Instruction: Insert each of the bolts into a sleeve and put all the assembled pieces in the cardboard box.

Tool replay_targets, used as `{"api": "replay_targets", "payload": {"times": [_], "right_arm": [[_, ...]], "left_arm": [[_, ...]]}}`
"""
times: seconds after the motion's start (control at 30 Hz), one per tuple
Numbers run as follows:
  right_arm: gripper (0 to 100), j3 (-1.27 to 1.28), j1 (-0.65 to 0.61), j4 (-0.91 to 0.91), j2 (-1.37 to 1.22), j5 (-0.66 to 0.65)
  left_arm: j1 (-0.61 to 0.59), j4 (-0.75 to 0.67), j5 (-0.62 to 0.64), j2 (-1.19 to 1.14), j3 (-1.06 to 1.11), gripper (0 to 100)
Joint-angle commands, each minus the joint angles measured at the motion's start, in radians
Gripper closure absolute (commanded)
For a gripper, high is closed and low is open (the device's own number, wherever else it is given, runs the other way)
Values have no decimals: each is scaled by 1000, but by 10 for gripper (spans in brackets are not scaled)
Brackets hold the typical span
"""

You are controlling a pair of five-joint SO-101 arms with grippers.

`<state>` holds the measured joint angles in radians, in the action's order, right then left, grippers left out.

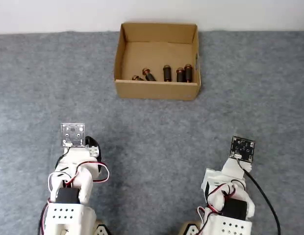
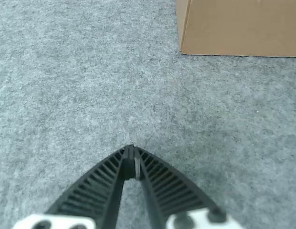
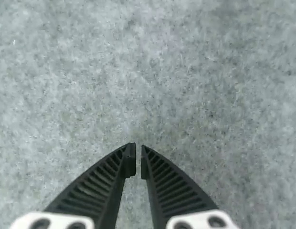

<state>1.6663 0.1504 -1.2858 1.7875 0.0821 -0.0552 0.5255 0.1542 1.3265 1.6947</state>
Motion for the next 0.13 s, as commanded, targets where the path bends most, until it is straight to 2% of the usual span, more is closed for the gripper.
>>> {"api": "replay_targets", "payload": {"times": [0.0, 0.1], "right_arm": [[989, 18, 10, -8, 4, -8], [989, 18, 10, -8, 4, -8]], "left_arm": [[-8, -8, -2, 6, -4, 994], [-8, -8, -2, 6, -4, 994]]}}
